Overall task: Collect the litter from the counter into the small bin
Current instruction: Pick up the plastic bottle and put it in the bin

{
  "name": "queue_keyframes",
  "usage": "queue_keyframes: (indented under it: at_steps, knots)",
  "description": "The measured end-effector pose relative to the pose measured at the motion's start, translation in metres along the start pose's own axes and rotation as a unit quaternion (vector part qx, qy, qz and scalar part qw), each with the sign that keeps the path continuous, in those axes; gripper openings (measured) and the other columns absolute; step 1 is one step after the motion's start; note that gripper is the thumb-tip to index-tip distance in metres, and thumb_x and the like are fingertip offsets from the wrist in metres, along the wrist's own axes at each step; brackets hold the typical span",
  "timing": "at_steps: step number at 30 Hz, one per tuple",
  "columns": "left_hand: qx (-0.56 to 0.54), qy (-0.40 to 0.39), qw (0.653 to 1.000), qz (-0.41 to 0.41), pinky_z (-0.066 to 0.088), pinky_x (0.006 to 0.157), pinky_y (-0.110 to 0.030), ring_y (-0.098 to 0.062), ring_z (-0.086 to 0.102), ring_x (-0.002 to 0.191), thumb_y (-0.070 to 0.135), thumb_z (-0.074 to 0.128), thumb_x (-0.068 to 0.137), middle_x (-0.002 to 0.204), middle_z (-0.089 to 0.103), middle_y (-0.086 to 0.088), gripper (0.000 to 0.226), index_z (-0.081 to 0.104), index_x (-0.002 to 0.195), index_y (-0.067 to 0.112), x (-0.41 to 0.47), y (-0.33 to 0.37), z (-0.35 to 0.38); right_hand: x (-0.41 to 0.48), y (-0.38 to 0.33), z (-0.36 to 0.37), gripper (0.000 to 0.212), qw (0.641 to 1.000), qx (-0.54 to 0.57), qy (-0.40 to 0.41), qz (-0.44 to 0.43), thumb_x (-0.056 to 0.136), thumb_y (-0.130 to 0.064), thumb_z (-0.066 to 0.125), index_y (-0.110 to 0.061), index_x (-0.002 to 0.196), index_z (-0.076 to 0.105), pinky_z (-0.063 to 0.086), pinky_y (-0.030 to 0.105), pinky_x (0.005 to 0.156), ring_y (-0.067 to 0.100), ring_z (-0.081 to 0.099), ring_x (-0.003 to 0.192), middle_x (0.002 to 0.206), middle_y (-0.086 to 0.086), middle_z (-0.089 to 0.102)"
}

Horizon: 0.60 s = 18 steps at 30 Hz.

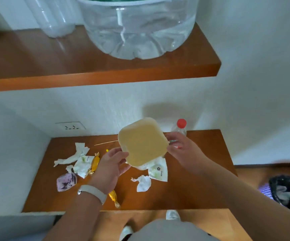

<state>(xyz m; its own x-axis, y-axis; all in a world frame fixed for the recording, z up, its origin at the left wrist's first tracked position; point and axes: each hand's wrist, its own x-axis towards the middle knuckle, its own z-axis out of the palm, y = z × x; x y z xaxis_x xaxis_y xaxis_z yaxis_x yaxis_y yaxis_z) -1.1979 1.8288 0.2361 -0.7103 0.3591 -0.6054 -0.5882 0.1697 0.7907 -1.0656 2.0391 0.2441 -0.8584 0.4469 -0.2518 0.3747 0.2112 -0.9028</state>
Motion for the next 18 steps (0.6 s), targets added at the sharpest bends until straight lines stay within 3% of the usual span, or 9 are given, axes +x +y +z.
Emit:
queue_keyframes:
  at_steps: [4, 6, 11, 18]
  knots:
    - [-0.023, 0.054, 0.998, 0.003, 0.055, 0.103, -0.052, -0.034, 0.071, 0.111, 0.002, 0.06, 0.099, 0.115, 0.077, -0.019, 0.028, 0.064, 0.126, 0.001, 0.0, -0.01, 0.009, 0.023, 0.014, -0.037, 0.021, 0.983, -0.11, 0.115, -0.087, 0.091, -0.032, 0.056, -0.03, 0.112, 0.059, 0.052, 0.031, 0.088, 0.002, 0.059, 0.096, 0.105, -0.021, 0.058]
    - [-0.027, 0.075, 0.997, 0.008, 0.055, 0.102, -0.051, -0.032, 0.071, 0.106, 0.002, 0.06, 0.099, 0.112, 0.077, -0.019, 0.021, 0.066, 0.119, 0.003, -0.004, -0.015, 0.012, 0.037, 0.021, -0.052, 0.023, 0.963, -0.173, 0.137, -0.153, 0.089, -0.033, 0.054, -0.024, 0.11, 0.059, 0.054, 0.036, 0.086, 0.008, 0.056, 0.097, 0.107, -0.012, 0.057]
    - [-0.028, 0.111, 0.993, 0.005, 0.054, 0.104, -0.053, -0.031, 0.07, 0.107, 0.004, 0.058, 0.1, 0.109, 0.078, -0.014, 0.019, 0.067, 0.117, 0.007, -0.014, -0.021, 0.021, 0.064, 0.031, -0.066, 0.04, 0.929, -0.321, 0.083, -0.166, 0.086, -0.037, 0.066, -0.022, 0.12, 0.052, 0.055, 0.034, 0.085, 0.017, 0.055, 0.105, 0.123, -0.001, 0.054]
    - [-0.018, 0.155, 0.988, -0.008, 0.052, 0.108, -0.055, -0.033, 0.07, 0.117, 0.008, 0.059, 0.102, 0.119, 0.076, -0.014, 0.025, 0.065, 0.126, 0.008, -0.017, -0.017, 0.041, 0.084, 0.037, -0.071, 0.045, 0.924, -0.348, 0.029, -0.158, 0.087, -0.044, 0.065, -0.026, 0.125, 0.05, 0.054, 0.031, 0.083, 0.018, 0.058, 0.1, 0.12, -0.004, 0.059]
